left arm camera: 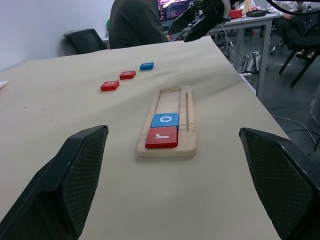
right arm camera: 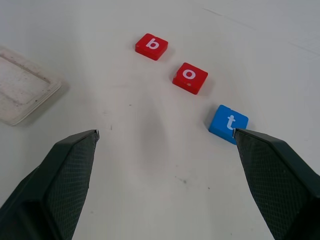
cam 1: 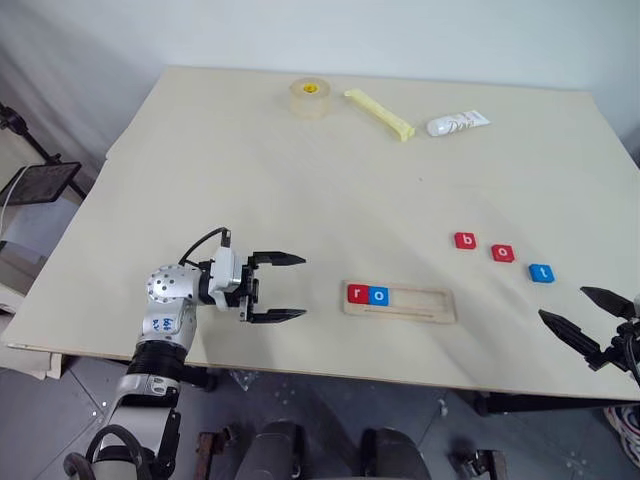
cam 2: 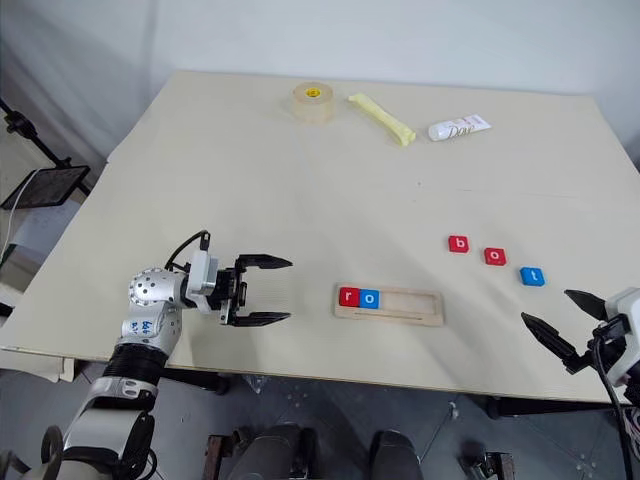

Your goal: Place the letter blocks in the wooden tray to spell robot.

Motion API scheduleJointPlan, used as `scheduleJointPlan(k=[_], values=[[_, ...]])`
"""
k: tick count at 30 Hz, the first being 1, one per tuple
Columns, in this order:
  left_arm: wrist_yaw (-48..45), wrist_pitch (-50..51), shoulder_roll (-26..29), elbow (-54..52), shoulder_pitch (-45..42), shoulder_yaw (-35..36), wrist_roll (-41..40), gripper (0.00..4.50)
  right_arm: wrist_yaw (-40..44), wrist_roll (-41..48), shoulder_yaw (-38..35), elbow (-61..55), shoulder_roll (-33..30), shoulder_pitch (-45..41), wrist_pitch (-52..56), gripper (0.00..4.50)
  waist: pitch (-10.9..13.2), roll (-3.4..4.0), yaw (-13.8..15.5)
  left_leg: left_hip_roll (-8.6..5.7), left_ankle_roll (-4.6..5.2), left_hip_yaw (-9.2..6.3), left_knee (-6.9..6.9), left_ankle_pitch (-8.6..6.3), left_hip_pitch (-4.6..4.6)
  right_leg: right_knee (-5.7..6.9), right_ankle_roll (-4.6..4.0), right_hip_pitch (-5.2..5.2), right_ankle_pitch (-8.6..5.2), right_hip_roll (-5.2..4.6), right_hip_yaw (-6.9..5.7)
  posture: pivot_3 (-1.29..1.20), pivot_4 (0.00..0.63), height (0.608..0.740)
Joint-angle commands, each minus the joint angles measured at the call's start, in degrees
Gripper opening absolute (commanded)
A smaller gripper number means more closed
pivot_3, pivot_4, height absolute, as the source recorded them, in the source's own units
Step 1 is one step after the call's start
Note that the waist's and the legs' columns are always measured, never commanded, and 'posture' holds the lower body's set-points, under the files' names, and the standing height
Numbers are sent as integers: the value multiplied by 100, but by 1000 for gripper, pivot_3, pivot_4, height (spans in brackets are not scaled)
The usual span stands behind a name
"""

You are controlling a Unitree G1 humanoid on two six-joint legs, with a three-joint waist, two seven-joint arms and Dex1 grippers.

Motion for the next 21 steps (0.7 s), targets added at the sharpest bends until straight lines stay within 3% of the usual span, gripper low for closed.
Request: scheduleJointPlan(k=[1,11,21], values=[[-29,-86,-51,-25,-56,23,-100,4459,28,59,-218,-58,-93,-28,24,4500,0,0,-11,0,0,0,0,0,1,0,0,0,0,0,0,0,150,740],[-82,-70,-92,-107,21,20,-123,4459,-4,19,-75,-82,-114,-243,146,4500,0,0,-12,1,0,0,0,0,1,0,0,0,0,0,0,0,150,740],[55,-38,-245,-391,213,-22,-156,4459,-1719,-438,1580,-67,-63,-2699,1960,4500,-2,4,-83,6,-4,3,3,3,2,10,0,-7,0,0,1,0,150,740]])
